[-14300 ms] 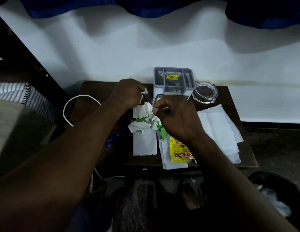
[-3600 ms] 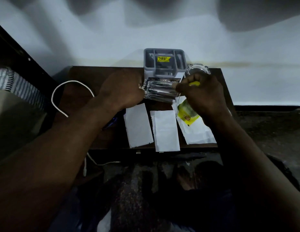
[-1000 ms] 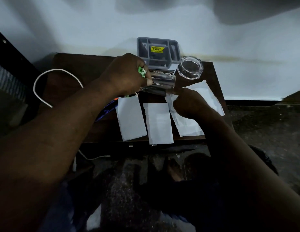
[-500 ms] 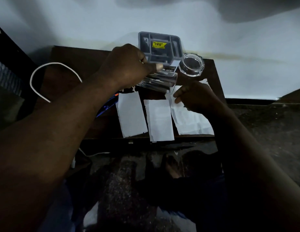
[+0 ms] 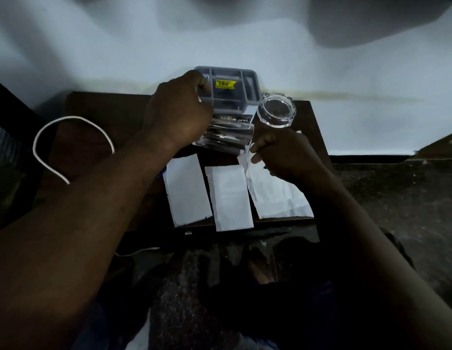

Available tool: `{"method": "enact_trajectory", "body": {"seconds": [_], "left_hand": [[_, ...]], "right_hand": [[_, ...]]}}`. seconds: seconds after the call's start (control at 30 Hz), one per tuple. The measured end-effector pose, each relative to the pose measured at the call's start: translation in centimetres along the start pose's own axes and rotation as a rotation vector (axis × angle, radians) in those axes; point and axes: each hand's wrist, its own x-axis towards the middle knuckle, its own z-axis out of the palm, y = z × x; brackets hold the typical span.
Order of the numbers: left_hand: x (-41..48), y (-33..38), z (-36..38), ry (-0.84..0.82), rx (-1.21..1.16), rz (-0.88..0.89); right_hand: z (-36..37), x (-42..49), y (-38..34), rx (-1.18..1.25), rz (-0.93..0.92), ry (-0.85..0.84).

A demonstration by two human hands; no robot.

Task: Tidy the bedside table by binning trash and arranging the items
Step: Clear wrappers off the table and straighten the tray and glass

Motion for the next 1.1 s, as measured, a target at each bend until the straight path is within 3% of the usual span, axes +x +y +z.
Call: {"method": "enact_trajectory", "body": {"seconds": [0.37, 0.47, 0.57, 0.83, 1.1], "left_hand": [[2.8, -1.3, 1.0, 0.030, 0.057, -0.048], [3.0, -1.2, 1.5, -0.035, 0.082, -0.056], [3.1, -1.2, 1.5, -0.040, 0.071, -0.073], [2.6, -1.1, 1.3, 0.004, 0.008, -0.086], [2.3, 0.3, 0.6, 0.149, -0.277, -0.115]], "right_hand": [[-0.7, 2.4, 0.7, 0.125, -0.046, 0.389], [-0.2, 3.2, 0.5, 0.155, -0.128, 0.350], [0.6, 4.0, 0.4, -0.001, -0.218, 0.277], [1.1, 5.3, -0.3, -0.040, -0.139, 0.259], [-0.1, 4.2, -1.0, 0.055, -0.206, 0.451]]}}
